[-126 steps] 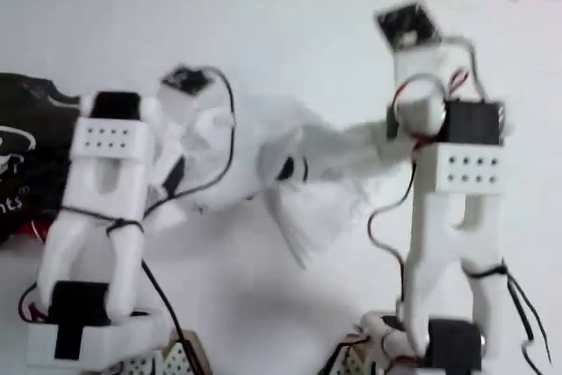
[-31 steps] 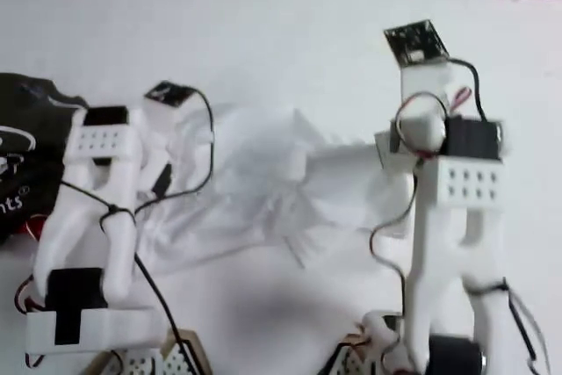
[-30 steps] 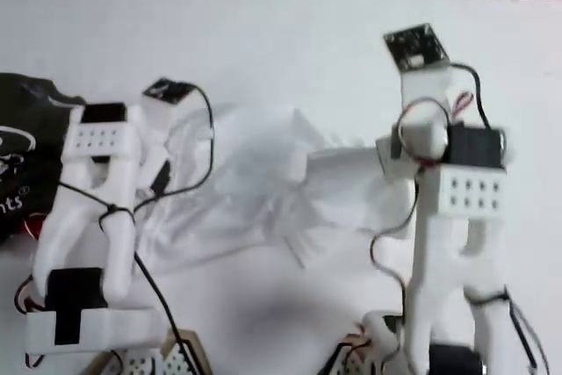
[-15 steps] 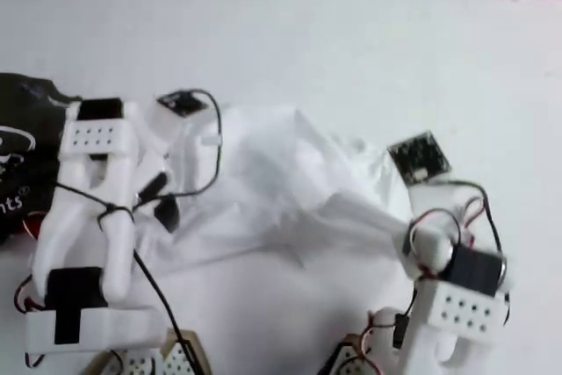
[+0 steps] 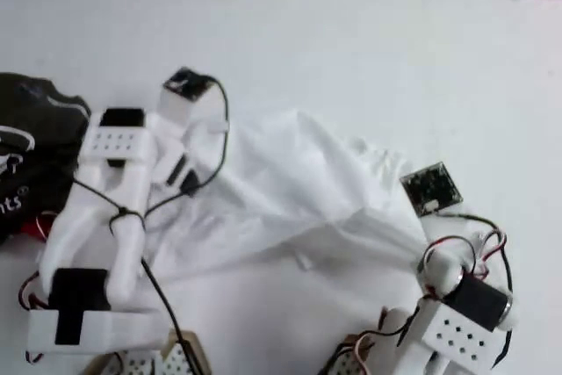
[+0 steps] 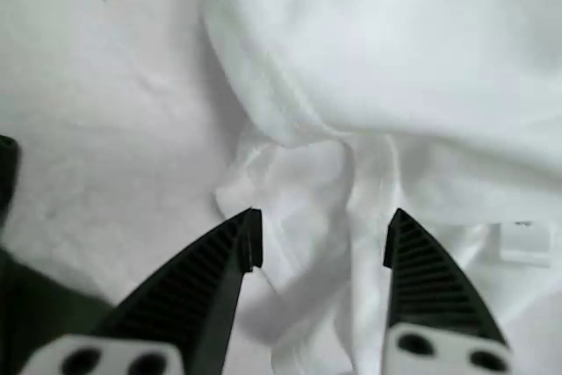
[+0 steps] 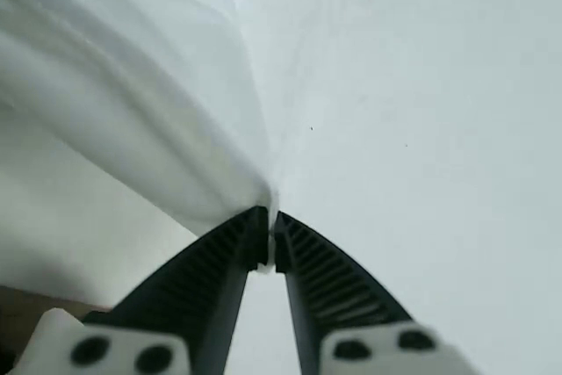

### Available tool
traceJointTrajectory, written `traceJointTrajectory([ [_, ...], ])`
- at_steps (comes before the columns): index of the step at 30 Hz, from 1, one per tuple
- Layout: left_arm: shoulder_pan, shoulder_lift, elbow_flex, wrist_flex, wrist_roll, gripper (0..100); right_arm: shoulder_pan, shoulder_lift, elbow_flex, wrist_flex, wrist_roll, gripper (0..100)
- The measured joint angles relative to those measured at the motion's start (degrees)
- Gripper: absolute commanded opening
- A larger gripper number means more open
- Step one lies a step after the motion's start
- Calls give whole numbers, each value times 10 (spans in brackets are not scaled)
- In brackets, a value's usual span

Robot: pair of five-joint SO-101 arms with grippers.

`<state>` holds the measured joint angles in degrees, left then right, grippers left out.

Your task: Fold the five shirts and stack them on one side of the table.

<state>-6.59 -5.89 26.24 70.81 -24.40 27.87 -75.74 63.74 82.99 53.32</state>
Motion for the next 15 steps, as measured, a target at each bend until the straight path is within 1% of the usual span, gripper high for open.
traceJointTrajectory([
  [7,39,0,38,-6,-1,247,4,0,4,-7,0,18],
  [15,46,0,107,-84,-1,245,4,0,4,-7,0,18],
])
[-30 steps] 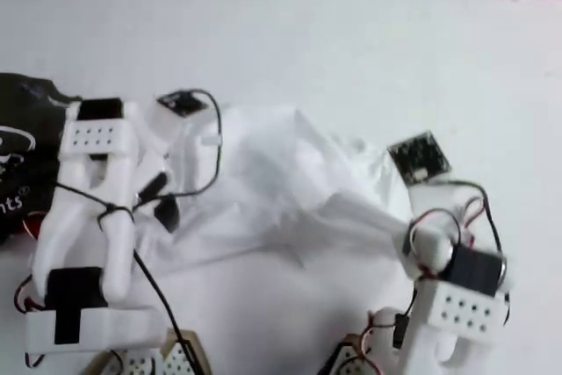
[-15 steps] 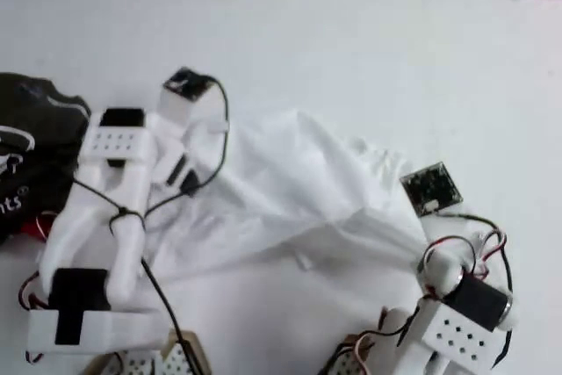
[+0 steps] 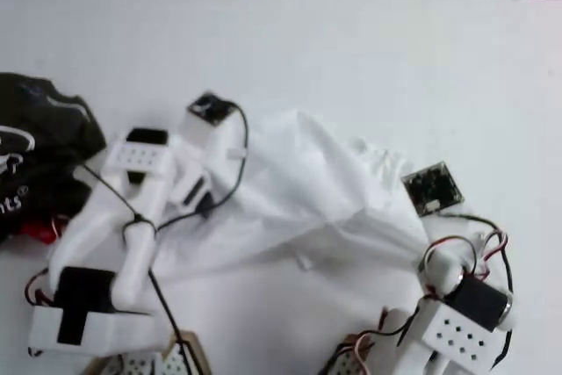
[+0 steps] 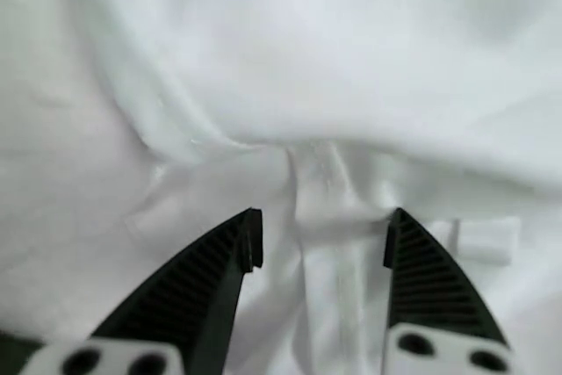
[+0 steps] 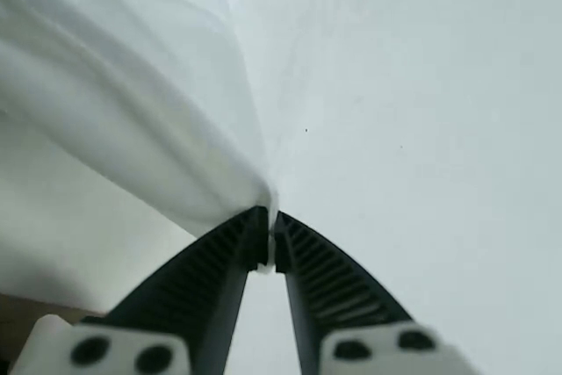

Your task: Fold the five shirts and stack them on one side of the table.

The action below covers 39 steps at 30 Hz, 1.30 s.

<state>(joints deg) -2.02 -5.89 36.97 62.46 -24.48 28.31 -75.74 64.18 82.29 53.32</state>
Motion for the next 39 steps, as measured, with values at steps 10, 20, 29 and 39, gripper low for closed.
traceJointTrajectory([
  [10,1,0,40,-26,0,40,0,0,0,0,0,18],
  [20,2,0,32,-23,0,25,0,0,0,0,0,18],
  [29,2,0,-147,119,50,25,-72,0,0,-101,-130,18],
  [39,62,0,-137,266,48,28,-99,27,-12,-133,-165,18],
])
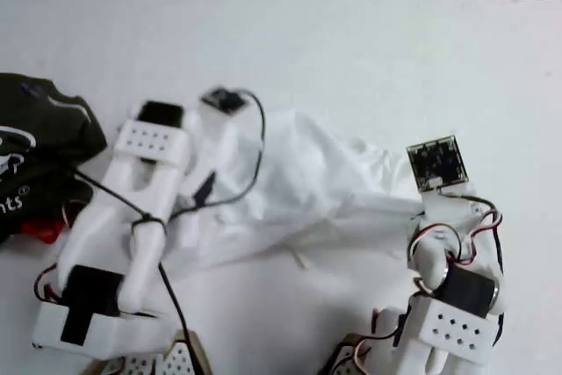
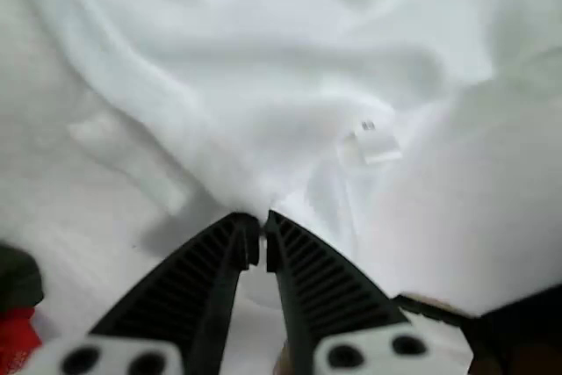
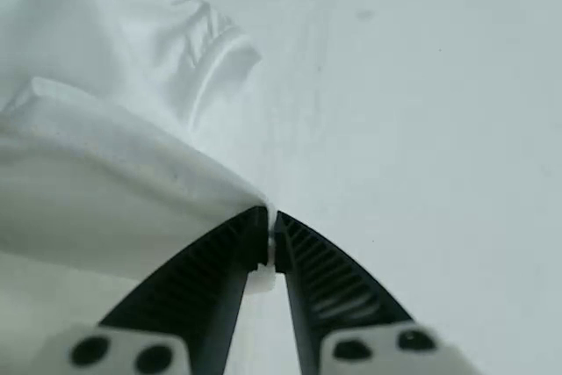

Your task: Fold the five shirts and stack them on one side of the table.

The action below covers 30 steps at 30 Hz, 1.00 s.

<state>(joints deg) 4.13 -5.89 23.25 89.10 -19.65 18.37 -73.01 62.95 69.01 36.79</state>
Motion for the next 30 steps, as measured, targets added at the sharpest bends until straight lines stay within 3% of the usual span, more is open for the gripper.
traceJointTrajectory([
  [2,2,0,23,0,-27,62,0,18,-3,0,0,18],
  [7,-23,0,46,-8,-56,300,0,53,-6,0,0,18],
  [19,-55,0,66,-13,-59,283,0,58,-6,0,0,18],
  [30,-55,0,127,-120,-58,282,0,60,-6,0,0,18],
])
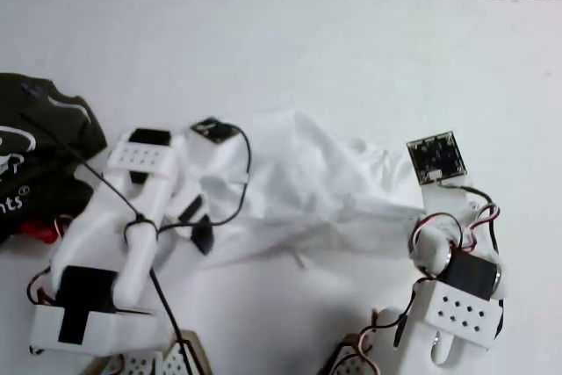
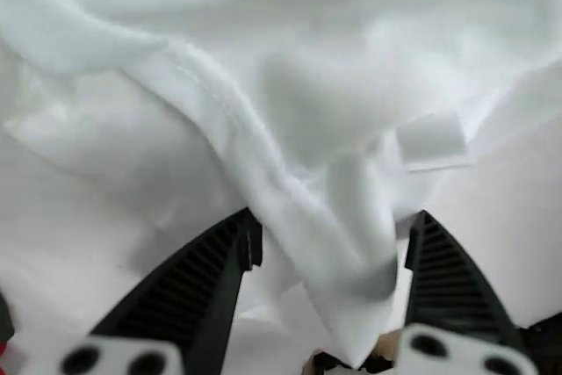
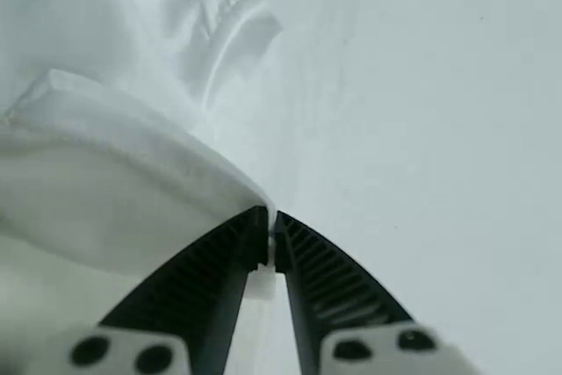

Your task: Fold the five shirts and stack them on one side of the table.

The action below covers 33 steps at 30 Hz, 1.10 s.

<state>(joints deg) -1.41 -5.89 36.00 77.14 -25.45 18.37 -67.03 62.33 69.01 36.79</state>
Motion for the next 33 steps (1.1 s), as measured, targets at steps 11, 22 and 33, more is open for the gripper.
traceJointTrajectory([
  [11,-1,0,-29,-23,61,279,0,0,0,0,-1,18],
  [22,-1,84,-91,-6,84,279,0,0,0,0,-3,18],
  [33,-2,95,-166,36,98,279,0,0,0,0,-3,18],
])
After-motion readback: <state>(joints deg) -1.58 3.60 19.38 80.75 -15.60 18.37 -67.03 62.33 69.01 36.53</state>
